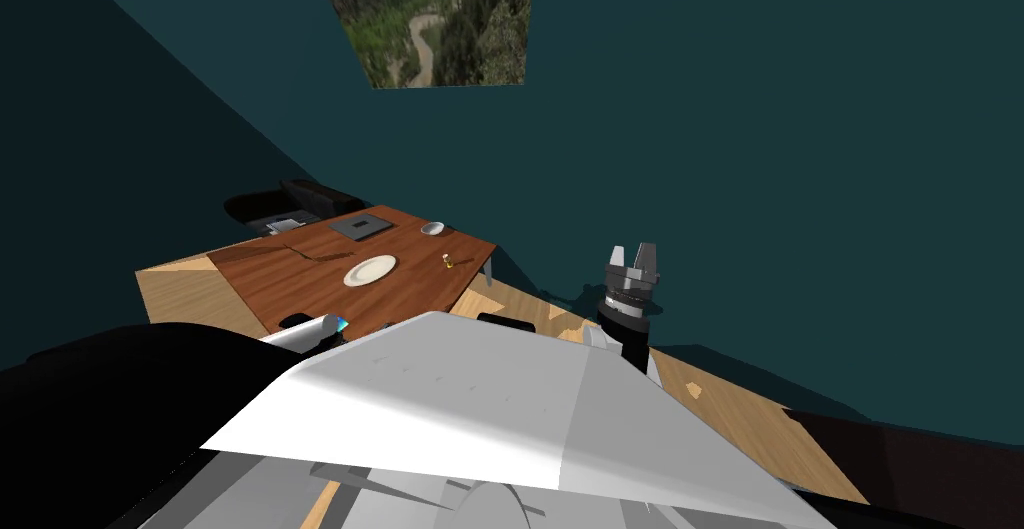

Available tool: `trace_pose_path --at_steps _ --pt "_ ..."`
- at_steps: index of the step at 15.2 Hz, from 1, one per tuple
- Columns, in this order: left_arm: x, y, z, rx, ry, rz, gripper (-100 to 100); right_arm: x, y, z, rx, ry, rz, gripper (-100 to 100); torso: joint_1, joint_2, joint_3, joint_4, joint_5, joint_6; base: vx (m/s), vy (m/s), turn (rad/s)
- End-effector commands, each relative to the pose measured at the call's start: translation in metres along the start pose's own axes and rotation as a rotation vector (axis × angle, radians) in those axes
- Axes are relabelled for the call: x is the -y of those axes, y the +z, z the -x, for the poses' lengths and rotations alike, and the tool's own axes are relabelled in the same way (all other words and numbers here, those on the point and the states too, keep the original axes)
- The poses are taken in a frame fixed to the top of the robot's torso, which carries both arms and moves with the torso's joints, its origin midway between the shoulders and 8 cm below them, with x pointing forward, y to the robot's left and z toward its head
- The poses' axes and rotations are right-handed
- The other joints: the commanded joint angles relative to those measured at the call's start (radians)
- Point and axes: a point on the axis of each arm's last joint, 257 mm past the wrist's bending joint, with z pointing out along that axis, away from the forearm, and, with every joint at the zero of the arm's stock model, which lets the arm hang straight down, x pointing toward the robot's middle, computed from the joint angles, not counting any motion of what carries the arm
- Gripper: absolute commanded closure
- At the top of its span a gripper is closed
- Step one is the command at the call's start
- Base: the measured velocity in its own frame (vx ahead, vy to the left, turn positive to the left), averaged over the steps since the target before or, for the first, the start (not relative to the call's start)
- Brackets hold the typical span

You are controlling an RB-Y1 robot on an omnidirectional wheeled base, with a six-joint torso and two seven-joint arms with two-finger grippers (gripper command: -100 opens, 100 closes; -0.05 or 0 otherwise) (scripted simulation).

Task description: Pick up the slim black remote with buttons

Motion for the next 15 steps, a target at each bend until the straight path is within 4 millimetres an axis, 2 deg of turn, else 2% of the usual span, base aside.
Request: trace_pose_path --at_steps 1,3,4,8,9,10,14,15 --pt "-0.010 0.001 0.010 0.015 -0.037 0.047 -100 0.000 0.000 0.000 0.000 0.000 0.000 0 0.000 0.000 0.000 0.000 0.000 0.000 0.133 0.042 -0.022" --pt "-0.008 0.000 0.009 0.012 -0.031 0.038 -100 0.000 0.000 0.000 0.000 0.000 0.000 0 0.000 0.001 0.001 0.000 0.000 0.000 0.084 0.026 -0.011" --pt "-0.014 0.009 0.006 0.009 -0.031 0.041 -100 0.000 0.000 0.000 0.000 0.000 0.000 0 -0.001 0.004 0.002 0.001 0.000 0.000 0.018 0.024 0.024" --pt "-0.021 0.022 0.000 0.002 -0.025 0.037 -100 0.000 0.000 0.000 0.000 0.000 0.000 0 0.000 0.011 0.006 0.002 0.000 0.000 -0.017 0.036 0.035" --pt "-0.019 0.018 0.001 0.004 -0.028 0.040 -100 0.000 0.000 0.000 0.000 0.000 0.000 0 0.000 0.012 0.007 0.003 0.000 0.000 -0.013 0.022 0.005" --pt "-0.019 0.019 0.001 0.004 -0.027 0.038 100 0.000 0.000 0.000 0.000 0.000 0.000 0 -0.001 0.012 0.007 0.003 0.000 0.000 -0.004 0.008 -0.002" --pt "-0.020 0.019 0.001 0.004 -0.028 0.042 100 0.000 0.000 0.000 0.000 0.000 0.000 0 0.003 0.011 0.006 0.003 0.002 0.000 0.000 0.000 0.000" --pt "-0.014 0.009 0.006 0.009 -0.031 0.041 100 0.000 0.000 0.000 0.000 0.000 0.000 0 0.003 0.011 0.006 0.003 0.002 0.000 0.008 -0.025 -0.047"
